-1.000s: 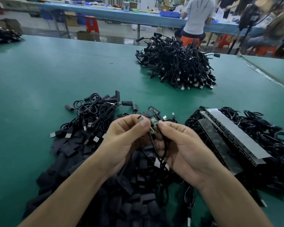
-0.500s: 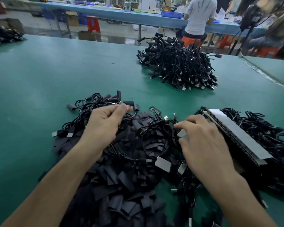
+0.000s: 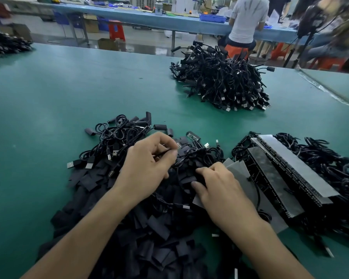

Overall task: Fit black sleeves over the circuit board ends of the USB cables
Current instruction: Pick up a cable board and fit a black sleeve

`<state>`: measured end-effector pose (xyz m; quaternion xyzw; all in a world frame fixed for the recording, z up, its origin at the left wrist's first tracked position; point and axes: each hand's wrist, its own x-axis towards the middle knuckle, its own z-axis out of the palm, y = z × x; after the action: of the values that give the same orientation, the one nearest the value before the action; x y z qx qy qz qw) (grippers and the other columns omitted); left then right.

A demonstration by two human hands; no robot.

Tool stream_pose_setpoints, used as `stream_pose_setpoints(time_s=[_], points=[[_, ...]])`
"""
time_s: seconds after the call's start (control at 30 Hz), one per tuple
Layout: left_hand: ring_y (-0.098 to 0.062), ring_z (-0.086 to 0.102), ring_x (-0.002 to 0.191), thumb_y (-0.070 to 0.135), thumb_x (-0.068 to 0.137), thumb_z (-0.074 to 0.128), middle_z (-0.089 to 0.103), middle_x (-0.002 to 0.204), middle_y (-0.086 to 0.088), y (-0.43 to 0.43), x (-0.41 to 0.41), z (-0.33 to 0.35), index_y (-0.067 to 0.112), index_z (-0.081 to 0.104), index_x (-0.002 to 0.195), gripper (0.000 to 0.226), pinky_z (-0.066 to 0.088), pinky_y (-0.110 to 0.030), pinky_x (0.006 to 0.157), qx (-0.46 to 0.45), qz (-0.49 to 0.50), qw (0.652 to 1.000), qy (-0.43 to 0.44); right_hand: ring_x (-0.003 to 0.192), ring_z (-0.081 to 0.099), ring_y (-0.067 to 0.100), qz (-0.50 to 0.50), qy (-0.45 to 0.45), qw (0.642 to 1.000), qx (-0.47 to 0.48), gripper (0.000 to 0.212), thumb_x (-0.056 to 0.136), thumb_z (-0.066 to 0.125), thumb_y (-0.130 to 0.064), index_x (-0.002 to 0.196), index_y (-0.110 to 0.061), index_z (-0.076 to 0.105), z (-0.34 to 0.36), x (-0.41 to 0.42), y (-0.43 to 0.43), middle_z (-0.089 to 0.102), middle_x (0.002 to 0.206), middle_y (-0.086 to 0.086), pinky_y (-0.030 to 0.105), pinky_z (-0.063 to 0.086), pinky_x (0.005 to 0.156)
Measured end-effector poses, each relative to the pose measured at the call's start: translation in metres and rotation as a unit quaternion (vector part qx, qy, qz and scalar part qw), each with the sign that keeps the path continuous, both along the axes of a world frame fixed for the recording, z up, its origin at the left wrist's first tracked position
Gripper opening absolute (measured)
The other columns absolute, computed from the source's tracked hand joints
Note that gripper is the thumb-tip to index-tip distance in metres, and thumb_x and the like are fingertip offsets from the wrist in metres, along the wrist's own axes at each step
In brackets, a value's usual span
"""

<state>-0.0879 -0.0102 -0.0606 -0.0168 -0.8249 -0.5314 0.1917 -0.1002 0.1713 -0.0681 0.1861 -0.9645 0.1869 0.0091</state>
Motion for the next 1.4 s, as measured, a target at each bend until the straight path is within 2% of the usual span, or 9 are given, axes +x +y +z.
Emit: stream_pose_setpoints(time_s=[0.23,0.43,0.57,0.67,0.83,1.03,1.17,1.3,1.4], points=[[-0.019,0.065,0.056,0.013,0.092,0.068,0.070,0.079,0.007,0.007,0.003,-0.005,0.034,0.072,0.089,0.021,0.052,-0.021,0.057,-0.009,-0.052,0.998,-0.015,0.085,0.063,0.023,-0.018,0.059,0.998,0.000,0.029,0.102,0.047,-0.037,0.102,-0.020,0.070,0.009,0.000,0.005,0.062,0.096,-0.001,0.030,0.048,0.069],[-0.036,0.062,0.065,0.020,0.090,0.071,0.071,0.081,0.005,0.009,0.003,-0.007,0.033,0.073,0.089,0.013,0.056,-0.050,0.064,0.001,-0.048,0.999,-0.021,0.068,0.062,0.022,-0.060,0.193,0.977,-0.071,0.019,0.099,0.056,-0.028,0.087,-0.020,0.069,0.025,0.001,0.010,0.065,0.082,-0.004,0.031,0.041,0.057],[-0.027,0.065,0.062,0.051,0.082,0.066,0.070,0.074,0.001,0.010,0.004,-0.004,0.031,0.073,0.090,0.023,0.058,-0.048,0.064,0.046,-0.075,0.996,-0.025,0.064,0.063,0.005,-0.028,0.082,0.957,-0.278,0.013,0.095,0.062,-0.026,0.084,-0.027,0.068,0.036,0.000,0.009,0.066,0.065,-0.012,0.021,0.048,0.061],[-0.011,0.058,0.060,0.047,0.084,0.066,0.067,0.070,0.004,0.012,0.003,-0.004,0.026,0.072,0.084,0.022,0.050,-0.035,0.057,0.057,-0.109,0.992,-0.020,0.063,0.066,0.009,0.007,-0.016,0.946,-0.324,0.011,0.095,0.063,-0.023,0.086,-0.027,0.067,0.035,0.002,0.005,0.070,0.069,-0.010,0.032,0.055,0.064],[-0.008,0.053,0.055,0.030,0.087,0.074,0.068,0.066,0.002,0.010,0.000,-0.007,0.021,0.073,0.083,0.010,0.043,-0.022,0.052,0.090,-0.117,0.988,-0.042,0.060,0.061,0.005,0.076,-0.053,0.944,-0.317,0.020,0.090,0.068,-0.015,0.097,-0.035,0.067,0.033,0.004,0.003,0.066,0.070,-0.010,0.012,0.043,0.054],[-0.009,0.060,0.049,0.030,0.073,0.077,0.071,0.064,-0.007,0.014,0.002,-0.006,0.016,0.074,0.077,0.015,0.046,-0.017,0.048,0.173,-0.119,0.975,-0.067,0.065,0.067,0.003,0.078,-0.053,0.938,-0.334,0.037,0.072,0.086,-0.016,0.101,-0.034,0.074,0.033,0.007,0.002,0.071,0.070,-0.014,0.014,0.051,0.063],[-0.008,0.060,0.050,0.023,0.089,0.069,0.069,0.064,0.000,0.010,0.002,-0.002,0.018,0.074,0.083,0.010,0.043,-0.016,0.045,0.159,-0.094,0.979,-0.083,0.059,0.065,-0.002,0.067,-0.057,0.924,-0.372,0.027,0.072,0.087,-0.016,0.093,-0.030,0.077,0.034,0.004,0.006,0.068,0.064,-0.020,0.010,0.048,0.059],[-0.012,0.066,0.057,0.008,0.097,0.059,0.075,0.081,-0.005,0.000,0.000,0.002,0.016,0.067,0.100,0.012,0.047,-0.019,0.048,0.165,-0.085,0.977,-0.104,0.065,0.070,0.009,0.020,-0.073,0.921,-0.382,0.023,0.071,0.088,-0.018,0.085,-0.029,0.074,0.031,-0.003,0.011,0.073,0.071,-0.011,0.033,0.059,0.067],[-0.014,0.066,0.057,0.005,0.095,0.061,0.076,0.084,-0.008,-0.003,0.000,0.004,0.013,0.057,0.108,0.016,0.049,-0.021,0.047,0.177,-0.104,0.971,-0.124,0.068,0.072,0.012,0.008,-0.072,0.911,-0.406,0.023,0.071,0.087,-0.015,0.084,-0.028,0.073,0.030,-0.006,0.012,0.075,0.075,-0.009,0.034,0.062,0.069]])
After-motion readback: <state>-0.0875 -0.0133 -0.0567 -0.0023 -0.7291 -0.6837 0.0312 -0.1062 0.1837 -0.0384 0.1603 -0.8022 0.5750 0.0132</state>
